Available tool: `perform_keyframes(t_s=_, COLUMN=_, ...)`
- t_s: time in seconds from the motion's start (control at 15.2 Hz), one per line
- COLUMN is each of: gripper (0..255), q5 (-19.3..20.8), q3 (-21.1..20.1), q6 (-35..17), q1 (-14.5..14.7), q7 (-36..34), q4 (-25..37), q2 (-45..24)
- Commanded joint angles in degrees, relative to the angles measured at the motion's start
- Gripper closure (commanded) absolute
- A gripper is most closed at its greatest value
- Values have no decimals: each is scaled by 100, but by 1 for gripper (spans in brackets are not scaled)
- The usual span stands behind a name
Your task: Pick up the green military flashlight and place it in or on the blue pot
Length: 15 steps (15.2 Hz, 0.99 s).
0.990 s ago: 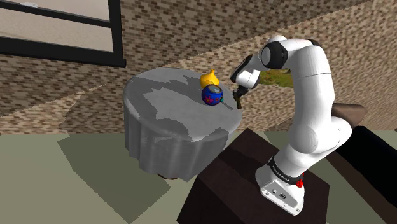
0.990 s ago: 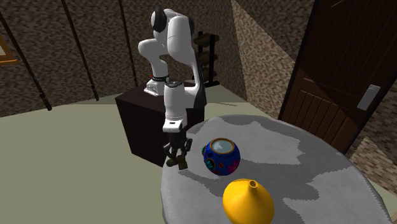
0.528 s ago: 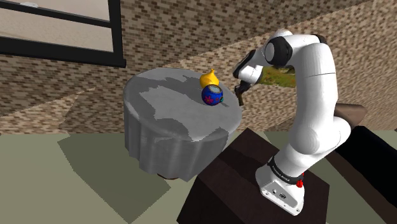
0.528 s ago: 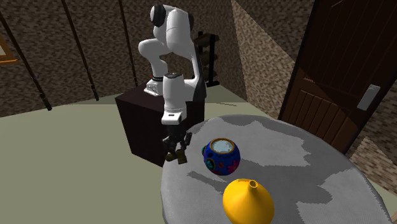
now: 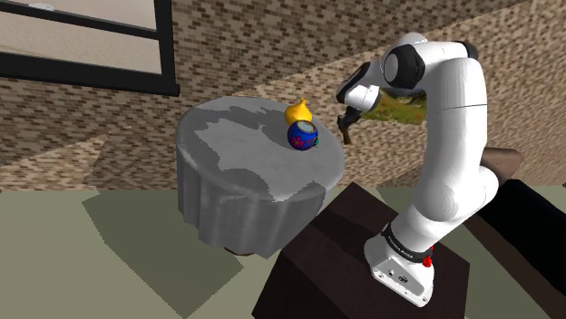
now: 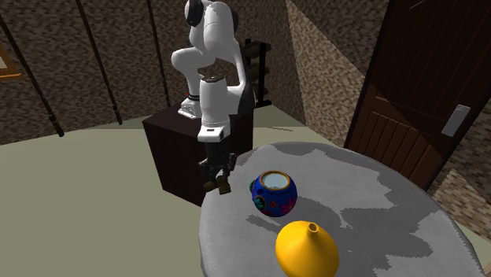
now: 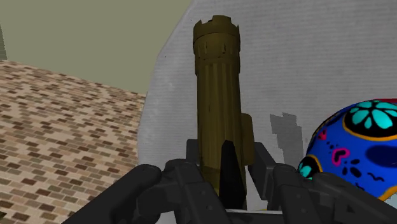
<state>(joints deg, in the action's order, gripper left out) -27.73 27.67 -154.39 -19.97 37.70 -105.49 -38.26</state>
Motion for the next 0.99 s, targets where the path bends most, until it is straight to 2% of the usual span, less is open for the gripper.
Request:
perform_keyframes(t_s=0.0, gripper=255, q5=68, q3=80, q6=95, q1=60, q7=-47, q4=-19, q2=107)
perform_keyframes(t_s=0.66, gripper=255, q5=427, q3=452, q6=592, q1=334, q7=-281, q4=-33, q2=609)
perform_keyframes(t_s=0.92, gripper=255, q5=597, q3=535, q6=677, q1=832, q7=-875, q4=68, q2=554)
